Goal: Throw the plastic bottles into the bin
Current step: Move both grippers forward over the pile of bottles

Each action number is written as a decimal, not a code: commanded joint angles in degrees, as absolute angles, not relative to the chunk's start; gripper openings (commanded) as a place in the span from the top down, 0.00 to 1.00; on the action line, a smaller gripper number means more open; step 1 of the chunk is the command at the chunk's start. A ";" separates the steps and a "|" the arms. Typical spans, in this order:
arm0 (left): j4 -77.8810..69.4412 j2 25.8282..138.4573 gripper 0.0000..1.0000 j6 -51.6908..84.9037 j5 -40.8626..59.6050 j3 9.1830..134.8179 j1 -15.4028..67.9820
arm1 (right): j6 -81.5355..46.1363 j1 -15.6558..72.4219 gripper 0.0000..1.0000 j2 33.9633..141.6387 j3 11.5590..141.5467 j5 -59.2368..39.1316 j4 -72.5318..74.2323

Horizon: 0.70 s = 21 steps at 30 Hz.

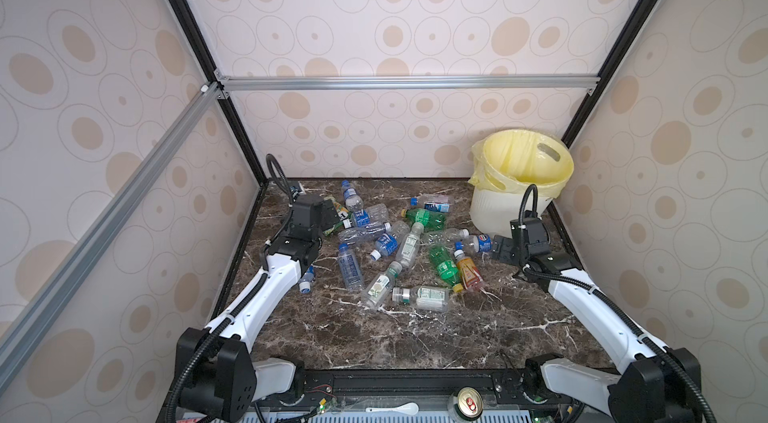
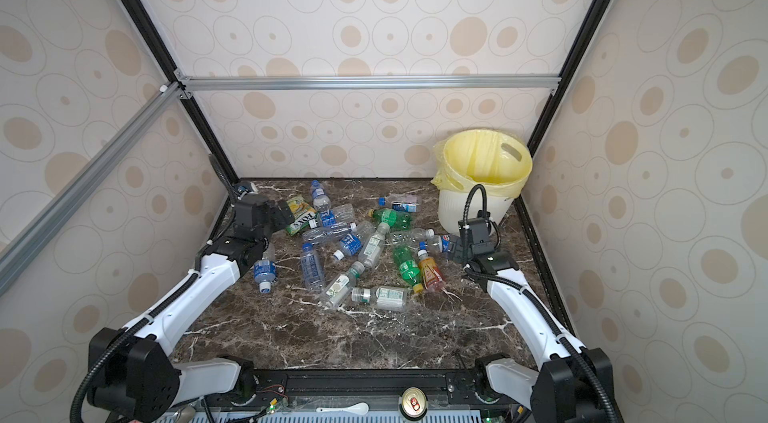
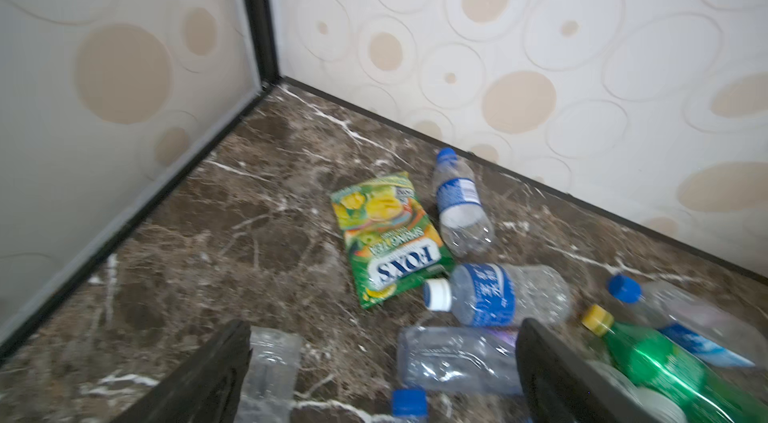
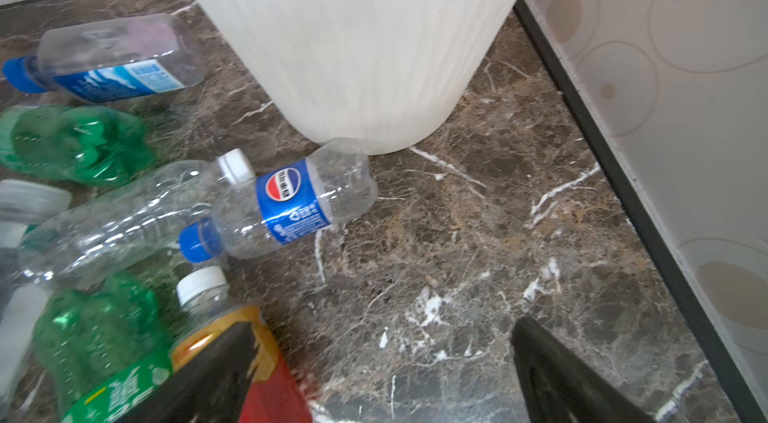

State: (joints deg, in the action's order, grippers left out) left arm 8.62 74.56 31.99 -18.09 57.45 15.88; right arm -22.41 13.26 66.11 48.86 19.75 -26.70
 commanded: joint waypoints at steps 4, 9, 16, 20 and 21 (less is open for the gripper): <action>15.27 77.15 0.01 38.77 -6.99 61.84 20.34 | -24.07 20.98 0.00 67.35 51.32 15.98 -38.05; 12.14 77.06 0.01 39.96 -2.92 58.98 25.48 | -25.22 22.48 0.00 70.55 53.17 12.42 -42.80; 11.52 81.21 0.01 39.87 -2.42 61.28 31.44 | -23.34 22.67 0.00 74.17 51.35 8.17 -42.03; 12.35 84.00 0.01 39.85 -2.37 64.03 33.86 | -23.34 22.58 0.01 77.20 51.74 6.46 -41.31; 12.59 84.71 0.01 39.84 -2.20 64.69 34.32 | -23.21 22.60 0.01 77.88 51.91 6.05 -40.87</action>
